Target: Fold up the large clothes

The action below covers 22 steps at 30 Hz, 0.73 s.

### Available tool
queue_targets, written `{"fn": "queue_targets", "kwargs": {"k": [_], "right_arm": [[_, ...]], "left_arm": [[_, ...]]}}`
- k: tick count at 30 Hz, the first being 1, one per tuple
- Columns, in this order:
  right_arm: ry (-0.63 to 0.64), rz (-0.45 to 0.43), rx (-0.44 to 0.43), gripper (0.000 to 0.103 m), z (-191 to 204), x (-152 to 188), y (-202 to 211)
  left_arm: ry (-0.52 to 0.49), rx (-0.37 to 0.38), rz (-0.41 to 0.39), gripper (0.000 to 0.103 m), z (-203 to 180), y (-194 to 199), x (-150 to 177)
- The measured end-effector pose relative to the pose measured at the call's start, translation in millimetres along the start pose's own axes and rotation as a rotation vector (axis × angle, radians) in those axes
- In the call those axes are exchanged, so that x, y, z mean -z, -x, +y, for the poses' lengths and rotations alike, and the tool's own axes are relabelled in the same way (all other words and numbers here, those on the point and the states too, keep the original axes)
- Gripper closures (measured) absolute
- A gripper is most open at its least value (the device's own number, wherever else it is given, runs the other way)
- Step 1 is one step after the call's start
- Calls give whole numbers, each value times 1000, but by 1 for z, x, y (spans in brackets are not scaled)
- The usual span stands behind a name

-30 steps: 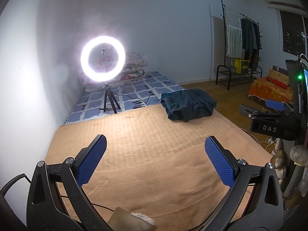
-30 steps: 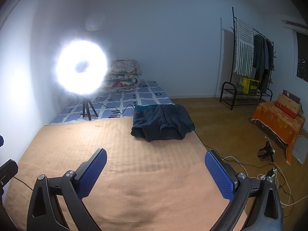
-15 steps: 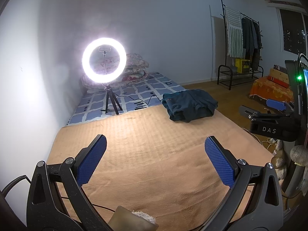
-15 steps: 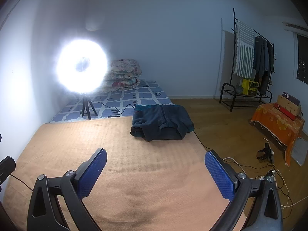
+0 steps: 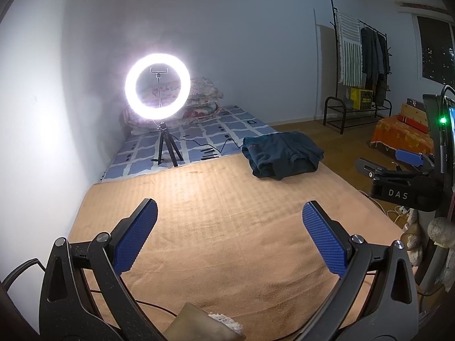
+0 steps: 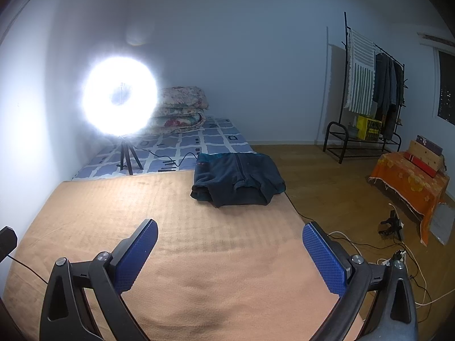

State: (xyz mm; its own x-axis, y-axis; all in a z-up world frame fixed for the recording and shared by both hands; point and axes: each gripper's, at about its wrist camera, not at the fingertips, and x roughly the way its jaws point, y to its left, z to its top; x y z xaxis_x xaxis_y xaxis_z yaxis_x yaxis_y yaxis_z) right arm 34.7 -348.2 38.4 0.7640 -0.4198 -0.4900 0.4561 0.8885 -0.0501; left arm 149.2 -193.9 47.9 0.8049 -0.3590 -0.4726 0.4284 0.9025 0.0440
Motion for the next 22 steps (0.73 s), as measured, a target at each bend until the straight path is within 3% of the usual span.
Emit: {"fn": "queue_targets", "kwargs": {"k": [22], "right_arm": [[-2,8,-2,0,-1,2,-2]], "left_arm": [[-3,-22,-20,0,0,3,2]]}}
